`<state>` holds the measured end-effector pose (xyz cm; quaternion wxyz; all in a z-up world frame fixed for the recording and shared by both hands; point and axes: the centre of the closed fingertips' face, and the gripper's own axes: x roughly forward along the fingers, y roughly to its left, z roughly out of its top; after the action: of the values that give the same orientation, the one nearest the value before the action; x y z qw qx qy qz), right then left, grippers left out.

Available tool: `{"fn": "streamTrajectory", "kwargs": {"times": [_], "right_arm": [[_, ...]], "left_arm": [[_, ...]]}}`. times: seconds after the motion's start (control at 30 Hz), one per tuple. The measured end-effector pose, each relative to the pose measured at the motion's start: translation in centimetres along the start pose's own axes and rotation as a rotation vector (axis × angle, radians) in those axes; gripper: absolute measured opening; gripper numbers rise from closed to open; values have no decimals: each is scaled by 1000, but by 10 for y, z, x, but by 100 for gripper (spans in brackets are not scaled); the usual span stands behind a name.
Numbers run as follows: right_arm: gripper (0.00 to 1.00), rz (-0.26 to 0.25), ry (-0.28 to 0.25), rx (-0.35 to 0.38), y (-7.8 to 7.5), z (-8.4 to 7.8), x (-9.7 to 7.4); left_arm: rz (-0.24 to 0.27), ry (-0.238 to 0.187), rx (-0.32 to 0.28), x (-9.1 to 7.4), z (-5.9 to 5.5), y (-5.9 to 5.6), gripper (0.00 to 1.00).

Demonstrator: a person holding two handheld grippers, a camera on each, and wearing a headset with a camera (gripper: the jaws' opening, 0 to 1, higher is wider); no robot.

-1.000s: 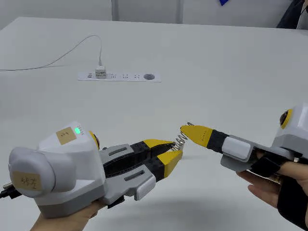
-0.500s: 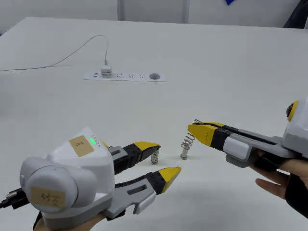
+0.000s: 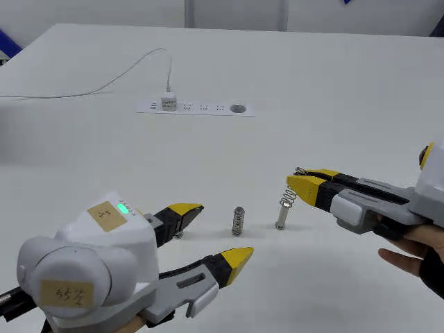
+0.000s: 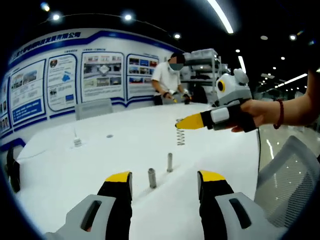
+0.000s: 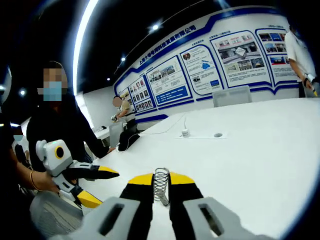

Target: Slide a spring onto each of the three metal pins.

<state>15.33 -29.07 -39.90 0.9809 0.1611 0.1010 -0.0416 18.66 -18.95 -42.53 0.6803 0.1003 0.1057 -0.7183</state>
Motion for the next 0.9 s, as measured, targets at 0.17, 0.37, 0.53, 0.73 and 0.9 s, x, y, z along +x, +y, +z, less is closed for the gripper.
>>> {"fn": "streamTrajectory", "kwargs": {"times": [0.17,0.37,0.53,0.73,0.9], "right_arm": [[11,-19,-5,26,-12,-3,5],[11,-55,6,13,-29,-8,11],[11,-83,24,-21,-39,-15,15],[11,-99,32,-60,-45,-19,19],[12,-109,50,-89,-49,-26,23]], "left_arm": [[45,26,5,-6,-8,10,58],[97,53,-9,-12,-15,21,65],[123,64,-19,-15,-19,28,69],[136,75,-32,-15,-23,31,71],[136,83,-43,-14,-26,31,73]]}}
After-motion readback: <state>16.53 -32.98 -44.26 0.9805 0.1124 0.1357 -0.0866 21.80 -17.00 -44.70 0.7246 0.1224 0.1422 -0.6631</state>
